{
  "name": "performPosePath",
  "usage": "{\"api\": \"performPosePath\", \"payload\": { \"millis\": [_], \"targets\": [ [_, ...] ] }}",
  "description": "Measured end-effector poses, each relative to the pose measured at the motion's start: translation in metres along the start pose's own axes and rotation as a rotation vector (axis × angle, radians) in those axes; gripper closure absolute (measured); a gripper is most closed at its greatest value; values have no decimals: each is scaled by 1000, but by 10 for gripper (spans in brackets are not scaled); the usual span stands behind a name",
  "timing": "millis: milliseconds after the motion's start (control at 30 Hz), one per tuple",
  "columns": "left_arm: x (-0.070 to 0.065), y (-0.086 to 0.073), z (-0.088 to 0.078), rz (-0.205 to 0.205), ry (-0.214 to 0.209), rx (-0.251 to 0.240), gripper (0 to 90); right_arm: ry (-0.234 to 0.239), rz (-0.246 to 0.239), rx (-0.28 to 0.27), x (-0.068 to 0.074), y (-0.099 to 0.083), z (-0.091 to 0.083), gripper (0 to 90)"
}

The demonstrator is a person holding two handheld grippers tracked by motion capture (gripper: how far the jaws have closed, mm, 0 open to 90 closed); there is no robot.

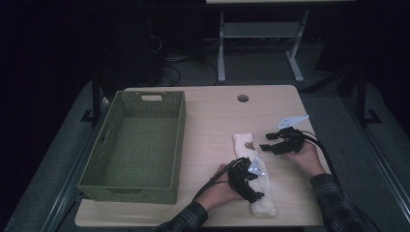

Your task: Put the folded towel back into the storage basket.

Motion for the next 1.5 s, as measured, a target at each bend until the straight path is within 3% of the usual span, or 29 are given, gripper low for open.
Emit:
{"api": "performPosePath", "payload": {
  "millis": [67,167,400,567,633,800,933,1200,1500],
  "targets": [
    [0,-1,0,14,11,7,182,-2,-1,-2,0,0,0,385],
    [1,-1,0,1,15,-13,200,-5,-4,-3,0,1,0,380],
    [0,-3,-6,11,9,-16,489,2,0,-10,2,1,-1,372],
    [-5,-5,-8,13,-18,-9,711,22,-31,-27,7,4,-3,306],
    [-6,-6,-9,14,-30,-9,753,40,-70,-30,11,7,-4,297],
    [-5,-7,-10,-4,-58,-12,776,107,-172,-14,26,21,-1,298],
    [-5,-7,-10,-18,-61,-10,781,130,-232,14,32,31,13,304],
    [-4,-7,-10,-21,-66,-17,784,162,-270,54,31,49,37,310],
    [-4,-7,-10,-22,-65,-19,784,179,-315,119,28,47,58,309]
  ]
}}
Point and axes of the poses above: each handheld gripper's, and its own axes: z roughly forward along the jaws, y roughly out of its top, x roughly to its left, the point moved 9 cm from there along z, roughly forward along the jaws, and after that the axes turned 13 degrees about x, right-handed, at the moved point
